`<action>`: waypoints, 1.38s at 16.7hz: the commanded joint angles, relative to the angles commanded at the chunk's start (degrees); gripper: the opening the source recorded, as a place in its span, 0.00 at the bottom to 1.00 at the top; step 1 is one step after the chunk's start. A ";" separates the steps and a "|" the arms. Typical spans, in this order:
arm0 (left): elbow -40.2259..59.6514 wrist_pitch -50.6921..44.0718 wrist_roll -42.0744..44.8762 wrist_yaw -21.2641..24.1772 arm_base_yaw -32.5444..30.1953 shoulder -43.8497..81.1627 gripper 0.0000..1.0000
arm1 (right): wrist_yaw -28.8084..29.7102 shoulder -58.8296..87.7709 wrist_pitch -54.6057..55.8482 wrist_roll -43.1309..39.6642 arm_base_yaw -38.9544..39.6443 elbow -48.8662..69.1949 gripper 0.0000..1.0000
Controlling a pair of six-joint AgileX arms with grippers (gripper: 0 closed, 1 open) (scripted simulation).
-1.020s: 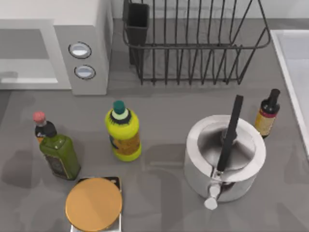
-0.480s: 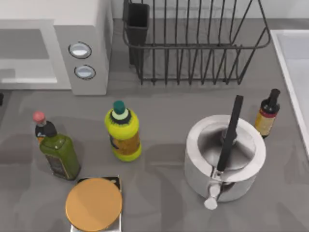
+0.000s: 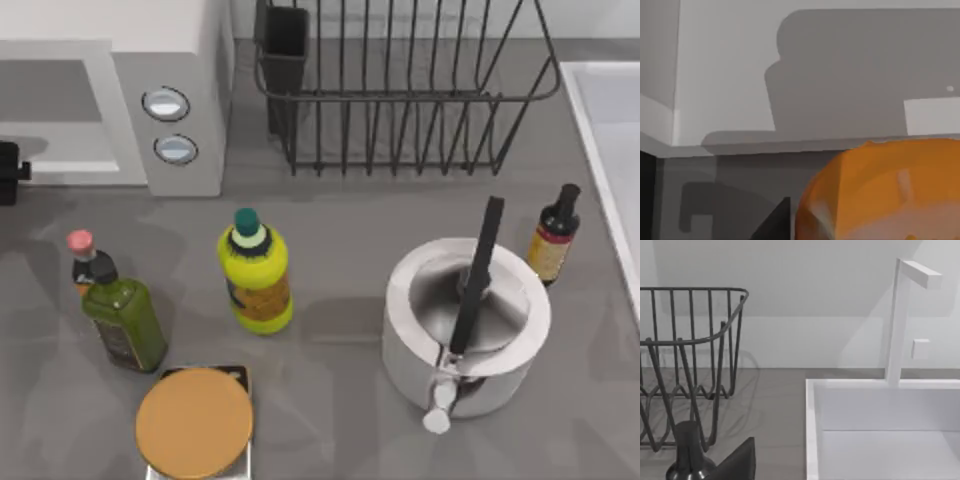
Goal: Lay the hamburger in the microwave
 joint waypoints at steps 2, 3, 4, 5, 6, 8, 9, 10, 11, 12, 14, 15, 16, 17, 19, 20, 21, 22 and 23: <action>-3.20 13.25 -1.85 1.53 0.30 2.30 0.00 | 0.00 0.00 0.00 0.00 0.00 0.00 1.00; -4.85 19.67 -2.76 2.26 0.43 3.39 0.00 | 0.00 0.00 0.00 0.00 0.00 0.00 1.00; -6.51 25.78 -3.64 2.95 0.55 4.45 0.00 | 0.00 0.00 0.00 0.00 0.00 0.00 1.00; -8.15 31.45 -4.47 3.61 0.66 5.43 0.00 | 0.00 0.00 0.00 0.00 0.00 0.00 1.00; -9.70 36.54 -5.24 4.21 0.76 6.32 0.00 | 0.00 0.00 0.00 0.00 0.00 0.00 1.00; -12.36 44.98 -6.56 5.27 0.93 7.67 0.00 | 0.00 0.00 0.00 0.00 0.00 0.00 1.00; -13.38 48.31 -7.10 5.71 1.01 8.09 0.00 | 0.00 0.00 0.00 0.00 0.00 0.00 1.00; -14.17 51.05 -7.54 6.09 1.07 8.35 0.00 | 0.00 0.00 0.00 0.00 0.00 0.00 1.00; -14.73 53.18 -7.88 6.39 1.13 8.48 0.00 | 0.00 0.00 0.00 0.00 0.00 0.00 1.00; -15.08 54.71 -8.12 6.61 1.17 8.52 0.00 | 0.00 0.00 0.00 0.00 0.00 0.00 1.00; -15.31 55.94 -8.31 6.79 1.20 8.51 0.00 | 0.00 0.00 0.00 0.00 0.00 0.00 1.00; -15.31 55.94 -8.31 6.79 1.20 8.51 0.00 | 0.00 0.00 0.00 0.00 0.00 0.00 1.00; -15.31 55.94 -8.31 6.79 1.20 8.51 0.00 | 0.00 0.00 0.00 0.00 0.00 0.00 1.00; -15.31 55.94 -8.31 6.79 1.20 8.51 0.00 | 0.00 0.00 0.00 0.00 0.00 0.00 1.00; -14.99 55.76 -8.15 6.70 0.87 8.49 0.00 | 0.00 0.00 0.00 0.00 0.00 0.00 1.00; -14.28 55.47 -8.15 6.67 0.79 9.13 0.00 | 0.00 0.00 0.00 0.00 0.00 0.00 1.00; -12.97 54.93 -8.17 6.59 0.64 10.24 0.00 | 0.00 0.00 0.00 0.00 0.00 0.00 1.00; -11.04 54.14 -8.22 6.47 0.40 11.77 0.00 | 0.00 0.00 0.00 0.00 0.00 0.00 1.00; -8.51 53.14 -8.31 6.29 0.09 13.59 0.00 | 0.00 0.00 0.00 0.00 0.00 0.00 1.00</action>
